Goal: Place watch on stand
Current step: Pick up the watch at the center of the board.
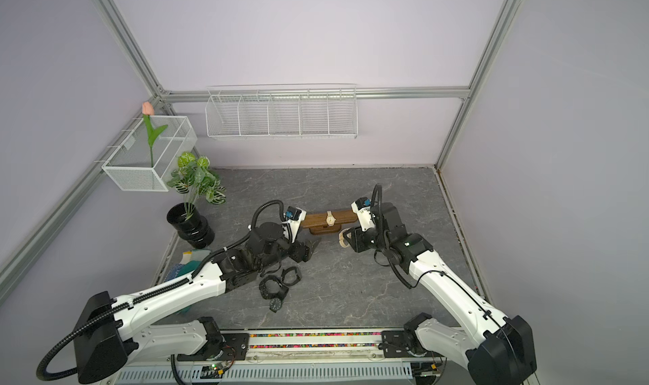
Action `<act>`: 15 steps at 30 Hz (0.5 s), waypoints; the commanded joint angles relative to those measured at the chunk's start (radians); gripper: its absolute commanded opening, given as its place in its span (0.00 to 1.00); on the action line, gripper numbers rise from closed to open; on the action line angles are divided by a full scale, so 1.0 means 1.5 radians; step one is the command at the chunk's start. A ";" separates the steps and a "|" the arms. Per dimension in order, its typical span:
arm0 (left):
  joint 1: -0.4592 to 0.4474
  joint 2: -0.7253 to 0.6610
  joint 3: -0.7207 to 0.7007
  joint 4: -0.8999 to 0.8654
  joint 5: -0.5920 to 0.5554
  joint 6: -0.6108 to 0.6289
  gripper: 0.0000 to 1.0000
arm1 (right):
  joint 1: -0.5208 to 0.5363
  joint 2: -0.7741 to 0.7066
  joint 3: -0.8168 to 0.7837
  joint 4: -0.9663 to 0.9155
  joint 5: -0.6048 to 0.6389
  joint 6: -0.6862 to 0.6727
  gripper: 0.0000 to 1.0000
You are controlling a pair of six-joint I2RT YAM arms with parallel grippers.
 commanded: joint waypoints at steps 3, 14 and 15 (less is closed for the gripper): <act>0.093 0.040 0.043 -0.058 -0.220 -0.091 0.92 | -0.060 0.064 0.072 -0.055 0.063 -0.049 0.30; 0.230 0.194 0.148 -0.130 -0.087 -0.148 0.92 | -0.102 0.220 0.170 -0.049 0.207 -0.086 0.29; 0.230 0.200 0.151 -0.128 -0.073 -0.149 0.91 | -0.104 0.236 0.175 -0.044 0.212 -0.089 0.29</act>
